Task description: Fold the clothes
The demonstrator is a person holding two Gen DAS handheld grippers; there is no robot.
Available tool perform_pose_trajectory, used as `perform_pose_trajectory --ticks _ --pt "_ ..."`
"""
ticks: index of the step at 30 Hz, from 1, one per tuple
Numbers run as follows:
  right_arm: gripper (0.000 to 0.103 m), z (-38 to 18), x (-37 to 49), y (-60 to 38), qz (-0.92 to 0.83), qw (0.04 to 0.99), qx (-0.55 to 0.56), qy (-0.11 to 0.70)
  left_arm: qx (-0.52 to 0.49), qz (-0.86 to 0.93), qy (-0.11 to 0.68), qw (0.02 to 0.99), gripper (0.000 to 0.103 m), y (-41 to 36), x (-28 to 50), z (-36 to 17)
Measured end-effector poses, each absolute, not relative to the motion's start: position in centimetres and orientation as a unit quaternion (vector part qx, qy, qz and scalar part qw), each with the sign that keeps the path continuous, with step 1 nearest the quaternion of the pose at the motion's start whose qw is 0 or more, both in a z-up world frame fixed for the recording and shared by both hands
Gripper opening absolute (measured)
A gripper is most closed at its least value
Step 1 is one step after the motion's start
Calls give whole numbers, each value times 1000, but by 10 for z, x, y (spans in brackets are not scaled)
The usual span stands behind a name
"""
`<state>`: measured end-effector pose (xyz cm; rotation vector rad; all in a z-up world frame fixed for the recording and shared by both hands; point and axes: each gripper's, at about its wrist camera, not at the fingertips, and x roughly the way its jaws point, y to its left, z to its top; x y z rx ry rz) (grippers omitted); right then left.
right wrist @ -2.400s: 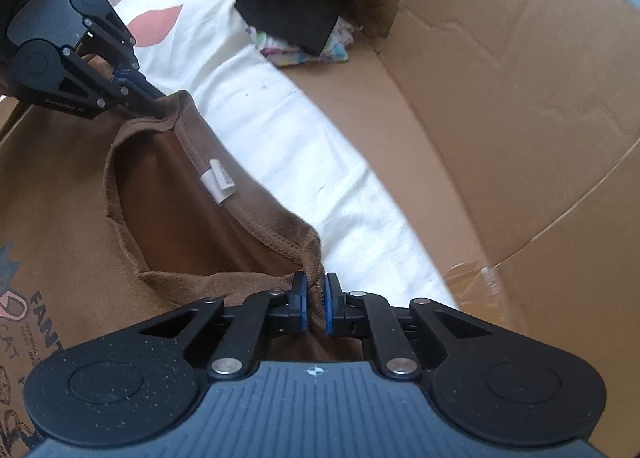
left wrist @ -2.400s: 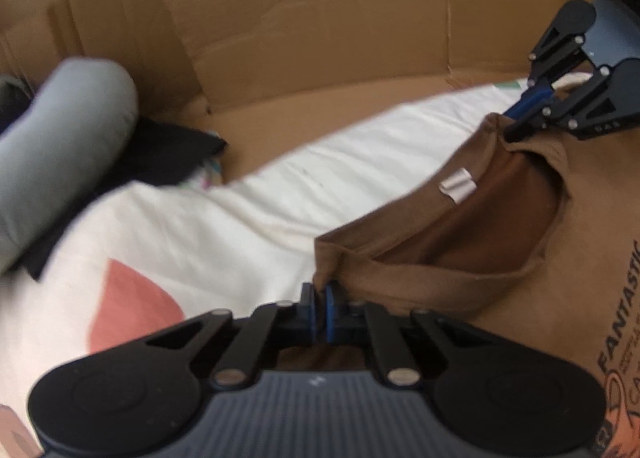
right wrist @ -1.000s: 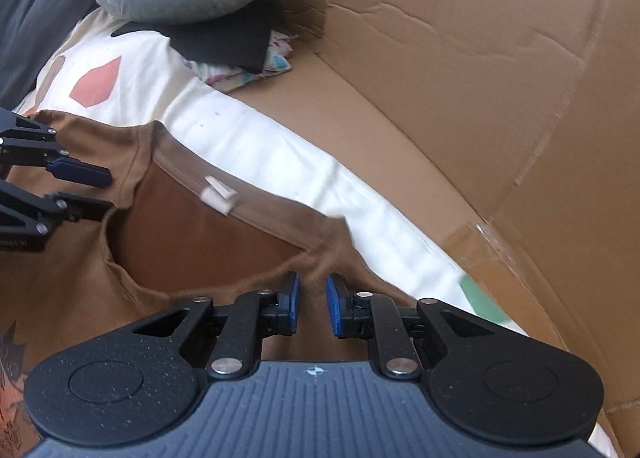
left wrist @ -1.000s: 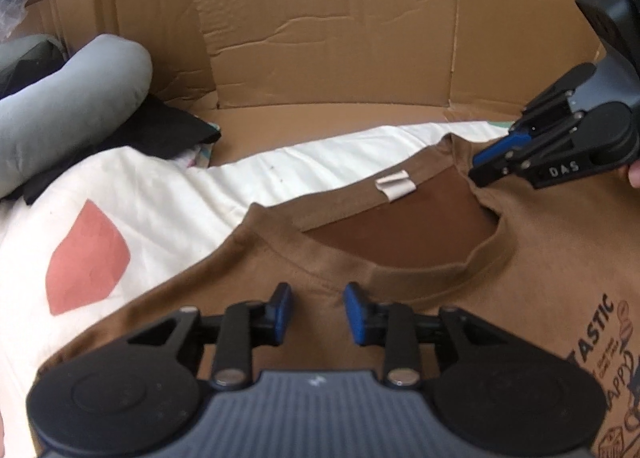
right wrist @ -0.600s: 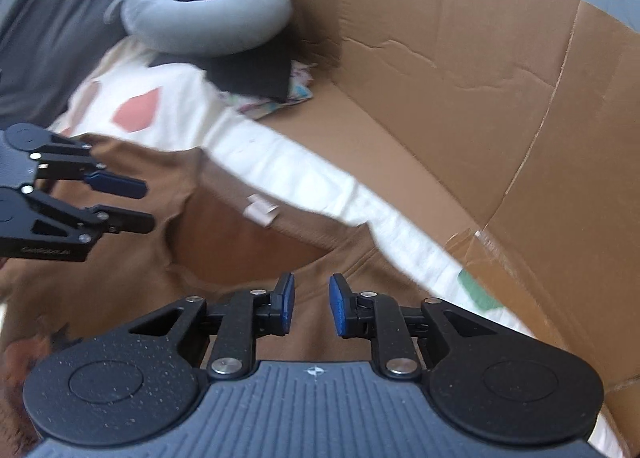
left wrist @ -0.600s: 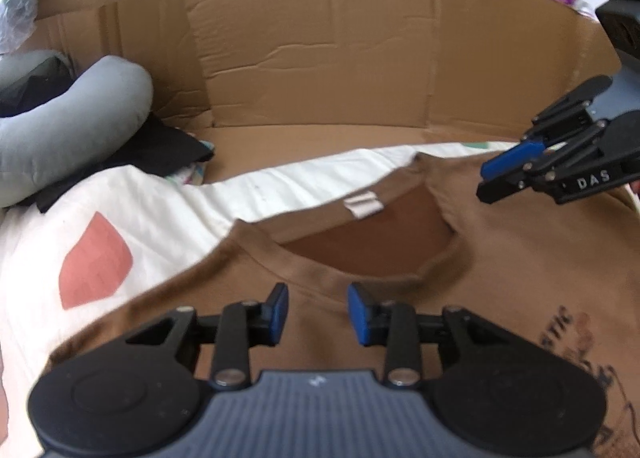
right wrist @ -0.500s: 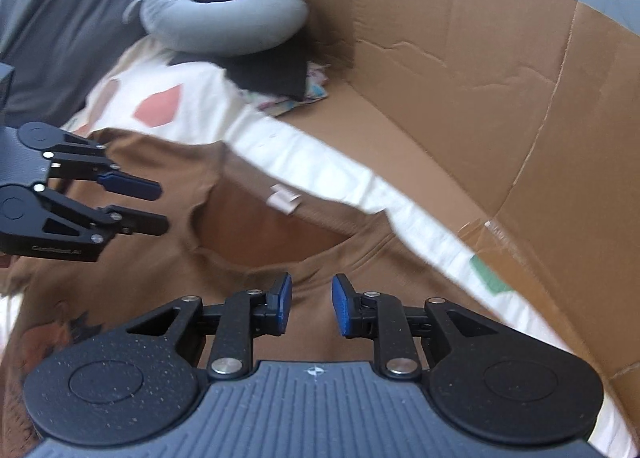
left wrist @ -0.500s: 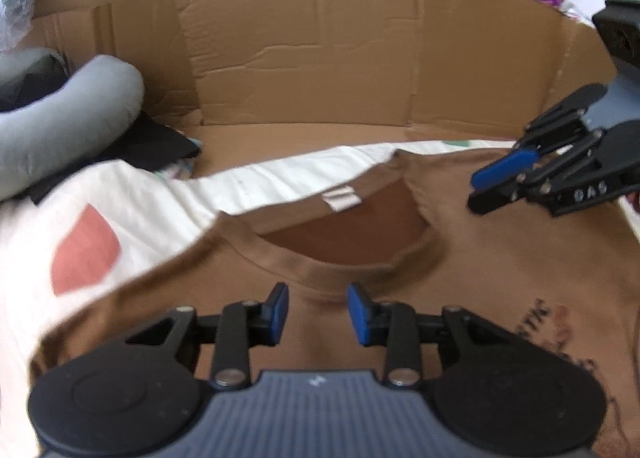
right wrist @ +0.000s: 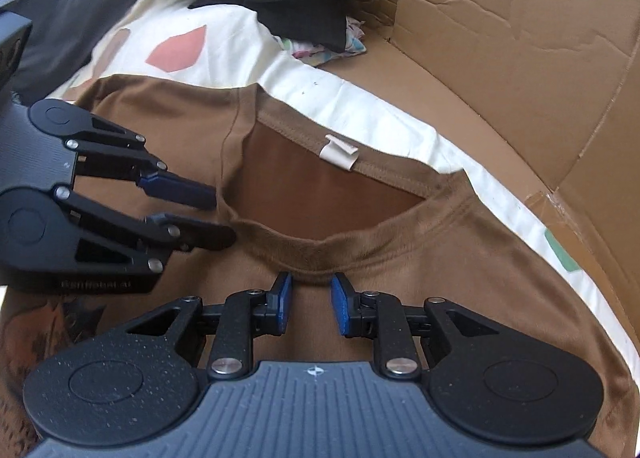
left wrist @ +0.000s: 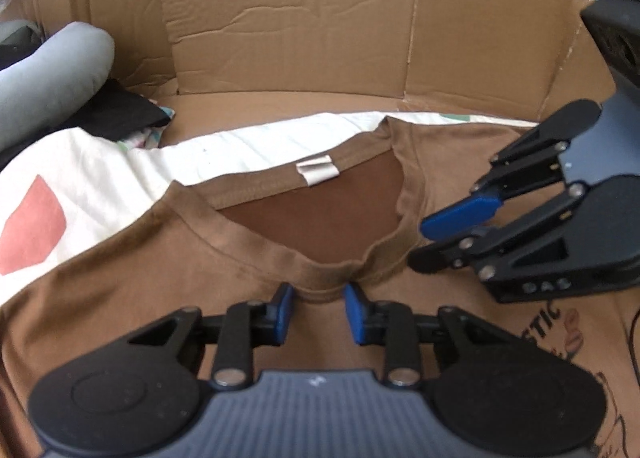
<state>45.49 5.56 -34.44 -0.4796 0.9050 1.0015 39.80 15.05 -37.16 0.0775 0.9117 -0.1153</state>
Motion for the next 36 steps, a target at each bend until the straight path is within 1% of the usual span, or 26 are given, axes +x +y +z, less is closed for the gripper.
perform_pose_trajectory --ticks 4,7,9,18,21,25,33,36 --pt "27 -347 462 65 454 760 -217 413 41 -52 436 897 31 149 402 -370" --pt "26 -345 468 68 442 763 -202 426 32 -43 435 899 26 148 406 -366" --pt "27 -341 468 68 439 763 -196 432 23 -38 433 900 26 149 406 -360" --pt "28 -299 459 25 432 772 -187 427 17 -36 429 902 26 149 379 -332" --pt "28 -282 458 1 424 778 -188 424 16 -28 434 900 28 149 366 -324" --pt "29 -257 459 -37 410 789 -186 418 14 -18 434 900 33 152 346 -310" --pt "29 -223 467 -126 361 818 -168 415 18 -7 446 895 34 158 314 -287" --pt "29 -221 469 -160 337 828 -155 420 1 5 450 893 40 163 309 -277"
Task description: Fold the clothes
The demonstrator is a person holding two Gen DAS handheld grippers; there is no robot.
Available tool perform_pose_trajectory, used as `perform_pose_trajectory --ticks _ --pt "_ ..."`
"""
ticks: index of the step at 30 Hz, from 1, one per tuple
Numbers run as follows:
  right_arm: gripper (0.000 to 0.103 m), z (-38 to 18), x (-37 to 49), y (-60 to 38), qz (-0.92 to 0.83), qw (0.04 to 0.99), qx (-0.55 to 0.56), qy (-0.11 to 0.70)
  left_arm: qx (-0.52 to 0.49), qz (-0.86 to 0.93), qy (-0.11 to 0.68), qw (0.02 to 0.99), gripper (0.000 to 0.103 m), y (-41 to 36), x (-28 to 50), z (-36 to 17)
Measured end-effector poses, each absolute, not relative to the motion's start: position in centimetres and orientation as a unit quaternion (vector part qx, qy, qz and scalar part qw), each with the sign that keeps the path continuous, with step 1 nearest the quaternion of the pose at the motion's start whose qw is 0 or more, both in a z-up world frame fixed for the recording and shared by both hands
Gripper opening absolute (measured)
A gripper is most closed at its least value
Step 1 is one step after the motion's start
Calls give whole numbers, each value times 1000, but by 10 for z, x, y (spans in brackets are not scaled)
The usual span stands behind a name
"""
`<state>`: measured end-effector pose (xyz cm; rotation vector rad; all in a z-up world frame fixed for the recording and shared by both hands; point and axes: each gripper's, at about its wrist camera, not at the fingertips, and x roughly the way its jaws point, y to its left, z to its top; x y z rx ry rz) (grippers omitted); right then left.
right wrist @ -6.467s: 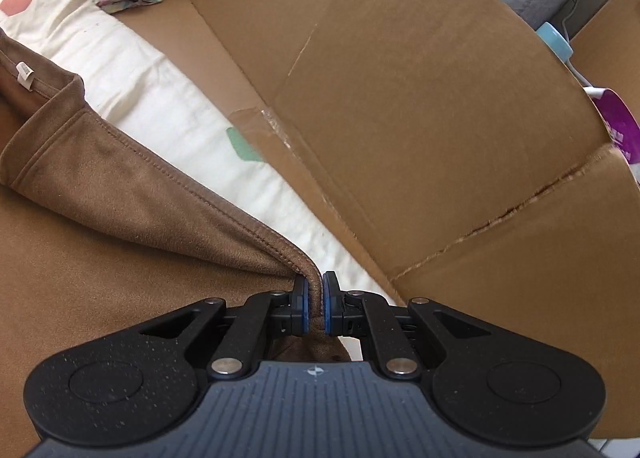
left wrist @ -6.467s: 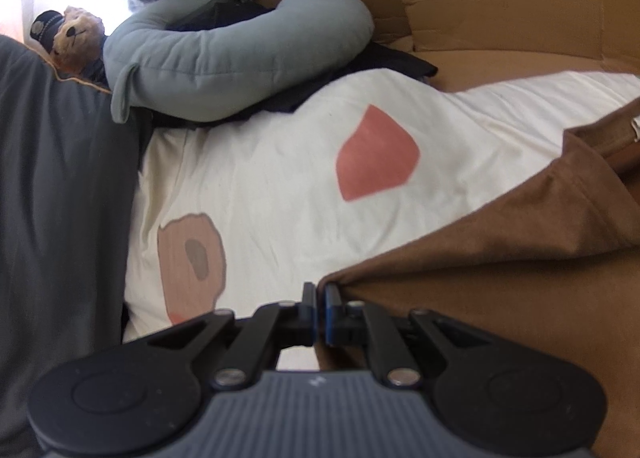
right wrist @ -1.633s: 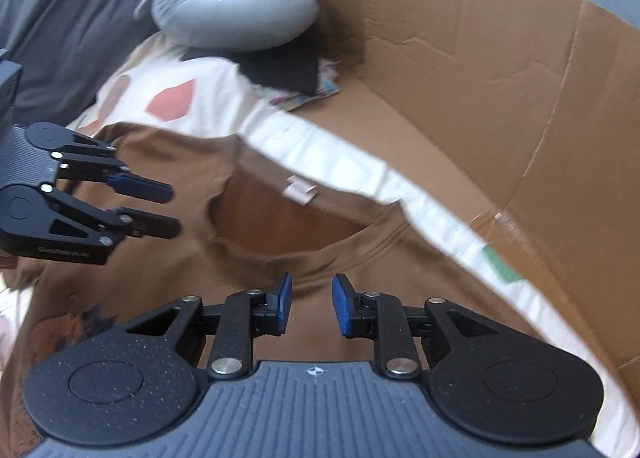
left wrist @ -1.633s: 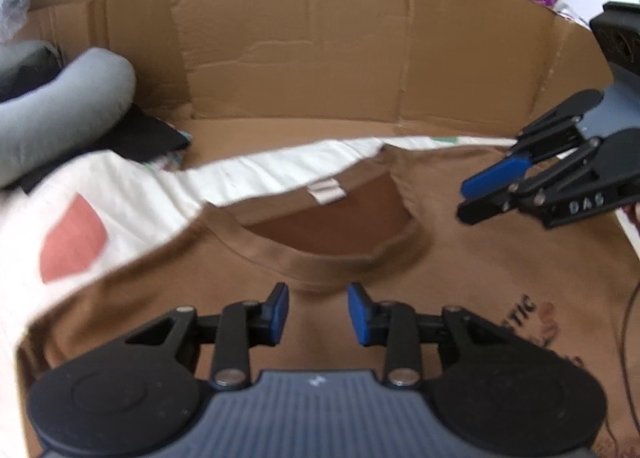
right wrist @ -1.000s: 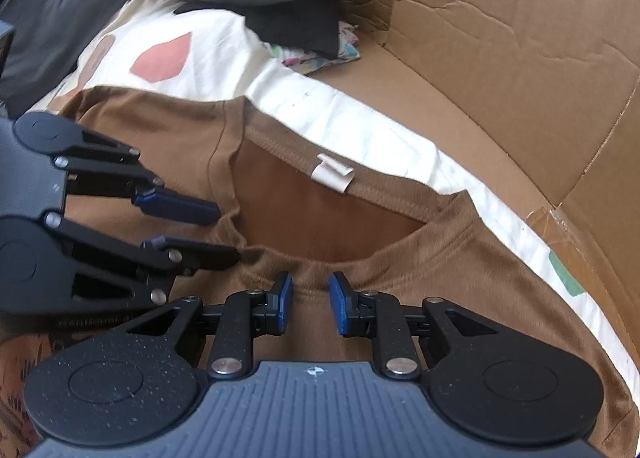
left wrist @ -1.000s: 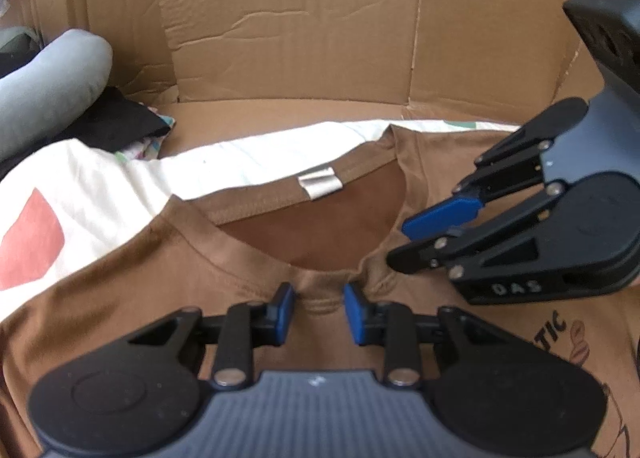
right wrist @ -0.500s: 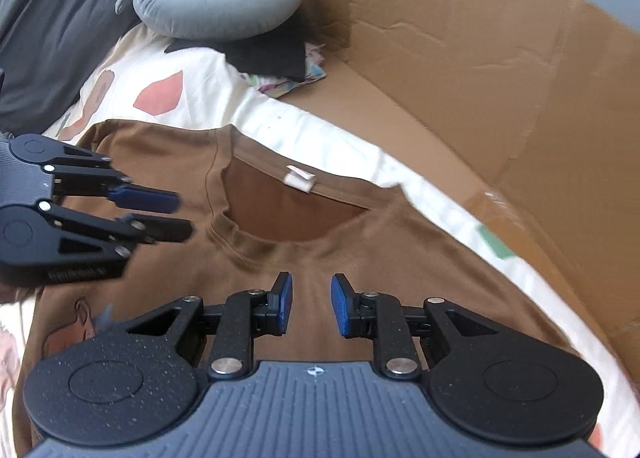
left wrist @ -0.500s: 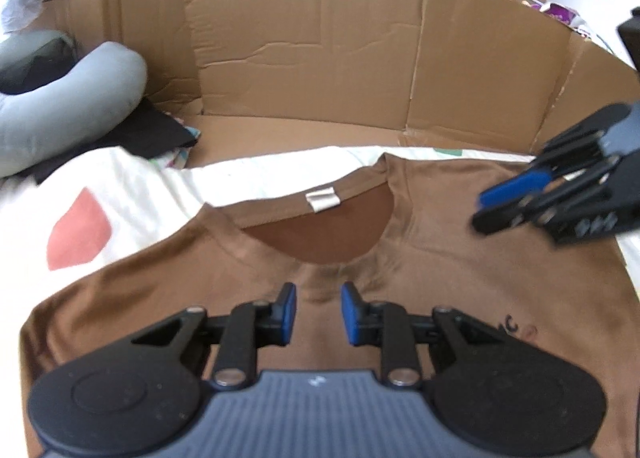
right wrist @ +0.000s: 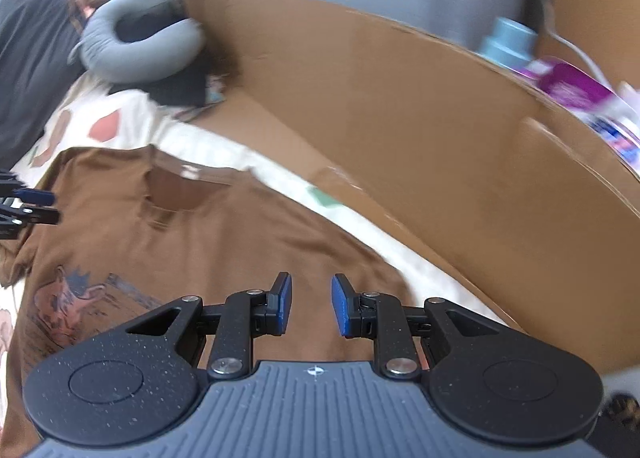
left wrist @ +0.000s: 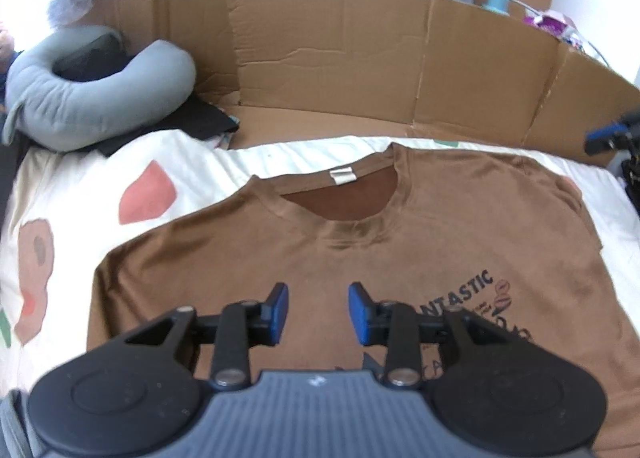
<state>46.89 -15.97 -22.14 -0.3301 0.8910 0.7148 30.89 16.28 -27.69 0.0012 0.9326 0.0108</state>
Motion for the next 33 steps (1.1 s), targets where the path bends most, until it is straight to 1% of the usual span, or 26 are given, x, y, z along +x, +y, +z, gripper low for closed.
perform_pose_trajectory --ticks 1,3,5,7,8,10,13,15,17,19,22,25,33 --pt "29 -223 469 -171 326 832 -150 423 0 14 454 891 42 163 308 -274" --pt "29 -228 470 -191 308 837 -135 432 -7 38 466 884 43 165 306 -270" --pt "29 -237 468 -211 290 842 -117 439 -31 40 472 880 46 169 302 -269" --pt "29 -248 464 -228 273 845 -95 449 -25 48 478 877 49 166 296 -272" --pt "29 -255 461 -235 266 846 -87 454 -23 50 482 874 53 163 294 -275" --pt "29 -271 455 -245 258 845 -75 463 -18 54 491 869 56 157 288 -283" --pt "29 -293 447 -257 250 844 -44 472 -11 58 504 862 57 148 278 -295" --pt "30 -306 441 -263 243 847 -19 473 -11 40 517 855 60 143 274 -303" --pt "30 -319 436 -268 237 849 5 471 5 12 524 851 68 137 269 -309" --pt "30 -328 427 -271 241 848 12 472 16 10 526 850 71 135 263 -314" --pt "30 -340 420 -268 245 843 -1 479 4 13 529 849 72 136 256 -321" --pt "32 -346 418 -271 243 843 12 480 3 25 529 848 72 137 251 -330" --pt "33 -342 415 -275 237 854 28 463 -14 49 537 842 72 147 247 -345"
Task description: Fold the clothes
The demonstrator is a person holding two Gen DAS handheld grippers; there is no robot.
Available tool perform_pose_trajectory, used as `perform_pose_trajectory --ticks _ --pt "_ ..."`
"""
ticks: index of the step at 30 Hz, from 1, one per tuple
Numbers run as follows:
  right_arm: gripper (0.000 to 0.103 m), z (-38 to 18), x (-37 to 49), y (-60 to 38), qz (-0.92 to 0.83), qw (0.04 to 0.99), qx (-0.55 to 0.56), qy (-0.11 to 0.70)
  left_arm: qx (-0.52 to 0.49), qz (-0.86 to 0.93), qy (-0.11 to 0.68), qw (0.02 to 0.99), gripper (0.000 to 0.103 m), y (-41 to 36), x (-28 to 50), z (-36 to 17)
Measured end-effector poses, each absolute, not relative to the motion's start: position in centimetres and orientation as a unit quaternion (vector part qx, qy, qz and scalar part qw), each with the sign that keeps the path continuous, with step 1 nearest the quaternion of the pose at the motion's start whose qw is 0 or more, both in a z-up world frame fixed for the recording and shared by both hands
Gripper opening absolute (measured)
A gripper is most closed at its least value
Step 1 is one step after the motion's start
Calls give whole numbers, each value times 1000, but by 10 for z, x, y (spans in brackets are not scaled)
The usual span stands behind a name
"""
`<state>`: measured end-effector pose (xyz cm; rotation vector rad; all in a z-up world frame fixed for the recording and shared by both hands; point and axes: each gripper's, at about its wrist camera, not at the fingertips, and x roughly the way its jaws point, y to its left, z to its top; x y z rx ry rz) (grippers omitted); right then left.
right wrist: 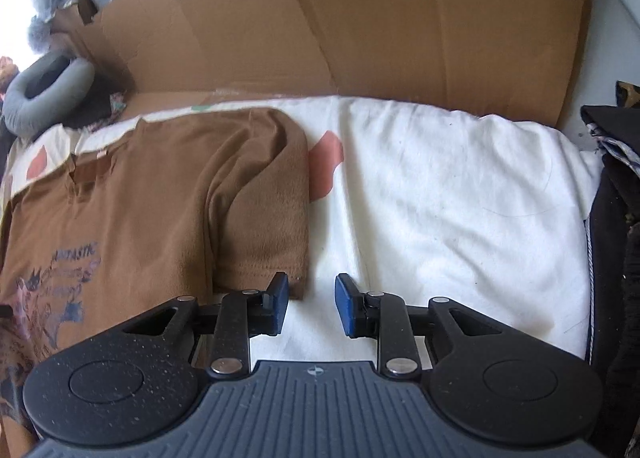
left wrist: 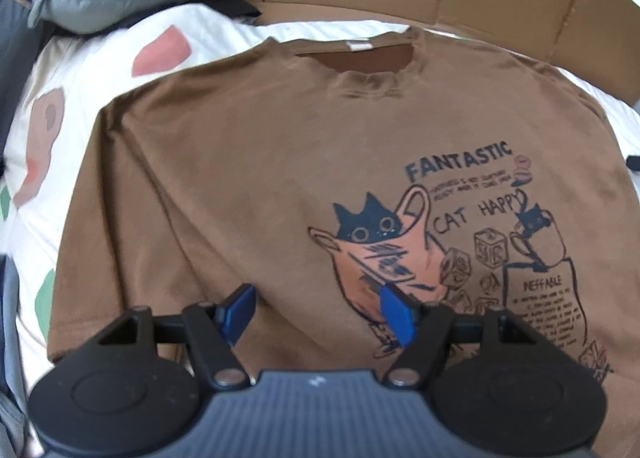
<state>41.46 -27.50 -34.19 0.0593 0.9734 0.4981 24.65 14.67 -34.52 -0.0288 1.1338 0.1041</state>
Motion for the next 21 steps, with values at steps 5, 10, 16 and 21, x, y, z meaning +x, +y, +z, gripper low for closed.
perform_pose_trajectory --ticks 5,10,16,21 --pt "33 -345 418 -266 252 847 28 467 -20 57 539 840 72 150 241 -350" --pt "32 -353 425 -260 253 838 38 481 -24 59 543 837 72 151 239 -353" --pt "0 -346 434 -263 264 832 51 485 -27 65 545 836 72 151 238 -355" --pt "0 -326 443 -256 265 839 2 476 -32 69 543 837 72 152 237 -352"
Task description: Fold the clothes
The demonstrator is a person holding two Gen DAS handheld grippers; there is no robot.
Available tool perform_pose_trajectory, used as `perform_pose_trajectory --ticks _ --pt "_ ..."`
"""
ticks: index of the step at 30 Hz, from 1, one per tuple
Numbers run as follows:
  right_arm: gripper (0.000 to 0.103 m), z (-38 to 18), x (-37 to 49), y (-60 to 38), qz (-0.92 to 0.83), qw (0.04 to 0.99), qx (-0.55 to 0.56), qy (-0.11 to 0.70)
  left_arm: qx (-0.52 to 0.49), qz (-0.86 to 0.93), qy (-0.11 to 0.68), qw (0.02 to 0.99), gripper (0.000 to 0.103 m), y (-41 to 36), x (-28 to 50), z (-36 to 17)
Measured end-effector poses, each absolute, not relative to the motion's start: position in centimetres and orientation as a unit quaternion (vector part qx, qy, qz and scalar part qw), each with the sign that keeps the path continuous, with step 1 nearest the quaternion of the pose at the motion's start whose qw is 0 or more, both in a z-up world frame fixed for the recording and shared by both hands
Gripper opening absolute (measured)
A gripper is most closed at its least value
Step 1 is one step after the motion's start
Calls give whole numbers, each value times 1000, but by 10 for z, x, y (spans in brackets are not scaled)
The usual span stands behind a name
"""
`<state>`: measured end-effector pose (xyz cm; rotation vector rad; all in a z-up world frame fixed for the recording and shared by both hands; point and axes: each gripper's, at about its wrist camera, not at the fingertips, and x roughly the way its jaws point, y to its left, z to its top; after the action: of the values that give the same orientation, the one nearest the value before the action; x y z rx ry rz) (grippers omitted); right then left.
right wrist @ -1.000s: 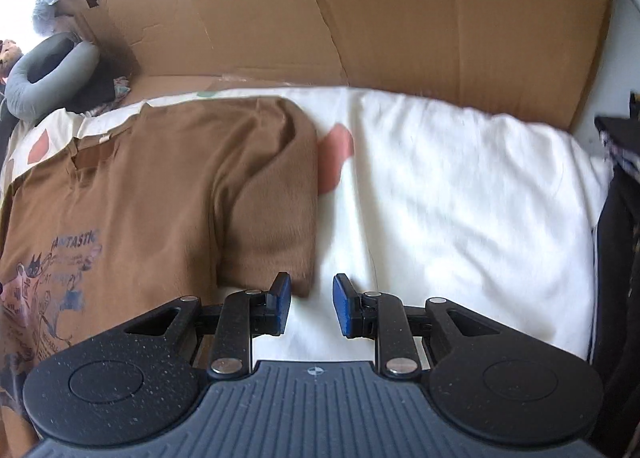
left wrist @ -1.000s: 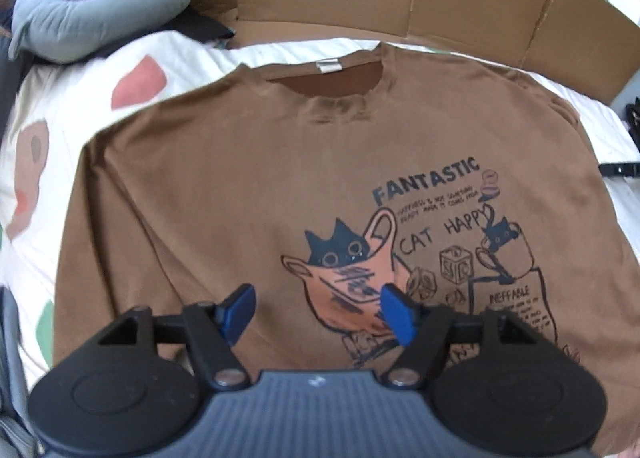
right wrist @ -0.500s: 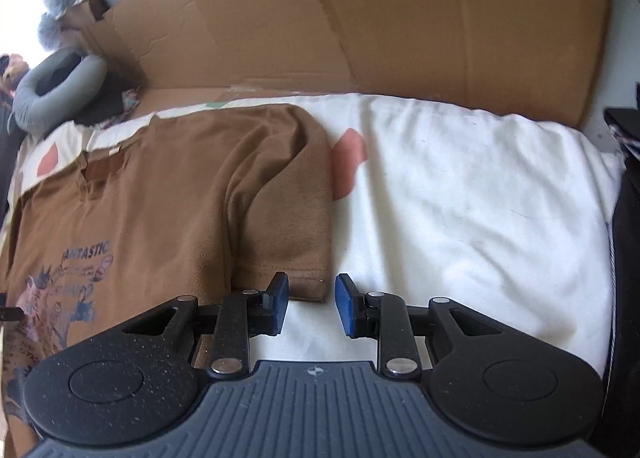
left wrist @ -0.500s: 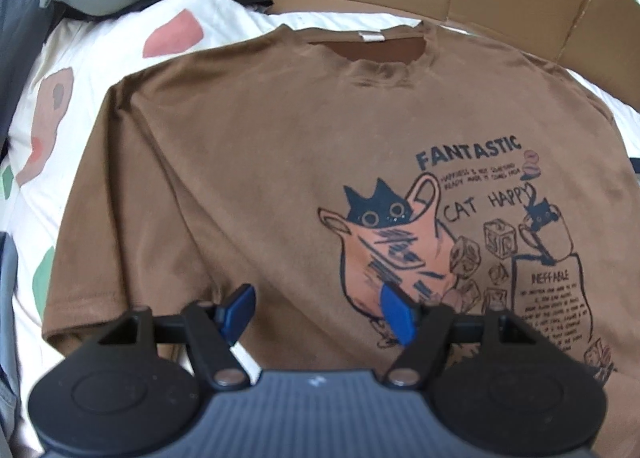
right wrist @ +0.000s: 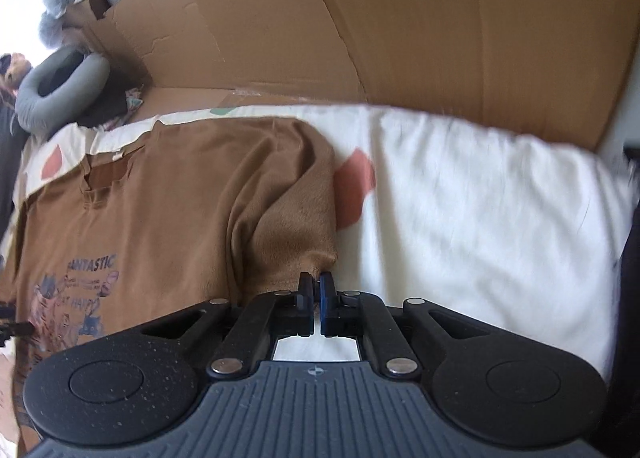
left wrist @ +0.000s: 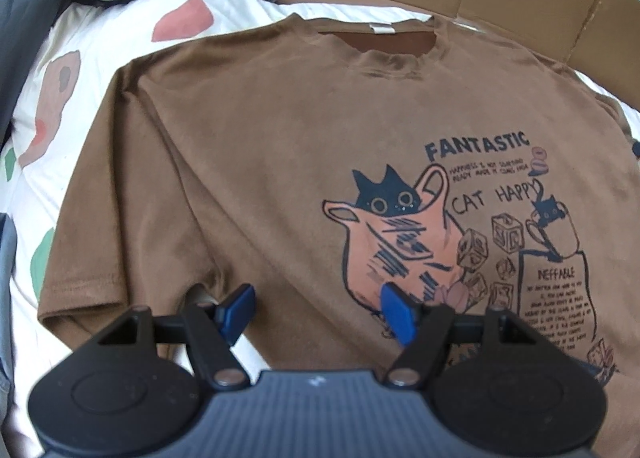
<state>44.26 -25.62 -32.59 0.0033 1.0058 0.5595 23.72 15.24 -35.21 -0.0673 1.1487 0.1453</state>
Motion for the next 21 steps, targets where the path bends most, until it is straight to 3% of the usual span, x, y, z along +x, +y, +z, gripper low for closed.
perform_pose_trajectory --ticks 21 --pt "0 -294 500 -288 184 857 -112 468 -36 78 543 835 74 161 237 -354"
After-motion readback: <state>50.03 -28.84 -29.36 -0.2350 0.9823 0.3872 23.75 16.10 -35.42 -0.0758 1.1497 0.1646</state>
